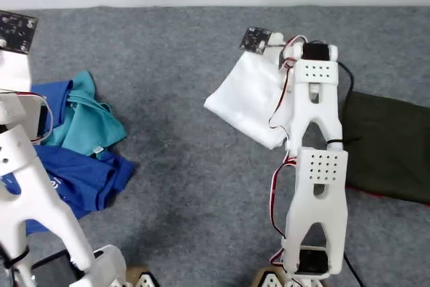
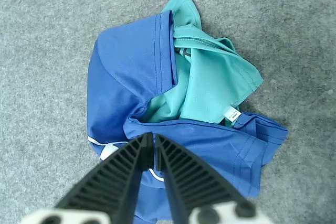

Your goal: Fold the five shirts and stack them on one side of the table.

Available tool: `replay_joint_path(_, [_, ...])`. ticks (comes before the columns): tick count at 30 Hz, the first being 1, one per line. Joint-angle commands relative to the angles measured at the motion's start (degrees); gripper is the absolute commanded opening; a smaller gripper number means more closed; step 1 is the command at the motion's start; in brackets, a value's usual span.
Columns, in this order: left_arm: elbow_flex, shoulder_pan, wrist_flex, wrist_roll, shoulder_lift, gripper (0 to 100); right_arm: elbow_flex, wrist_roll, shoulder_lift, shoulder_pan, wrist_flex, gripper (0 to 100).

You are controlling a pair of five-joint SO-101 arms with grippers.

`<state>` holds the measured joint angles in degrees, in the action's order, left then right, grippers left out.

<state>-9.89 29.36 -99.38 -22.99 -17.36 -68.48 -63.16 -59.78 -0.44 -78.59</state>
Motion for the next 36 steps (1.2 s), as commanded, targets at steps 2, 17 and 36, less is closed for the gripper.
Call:
replay_joint_path(2, [-0.2, 0.2, -1.0, -0.2, -2.0, 2, -14.2, 24.0, 1.1, 0.7, -5.5, 22.9])
replay_joint_path(17, [-0.2, 0.2, -1.0, -0.2, -2.0, 2, -22.2, 87.6, -1.9, -7.4, -19.6, 32.2])
replay_joint_path(36, [2.0, 0.4, -1.0, -0.2, -2.0, 2, -21.8, 105.8, -15.2, -9.2, -11.4, 43.3])
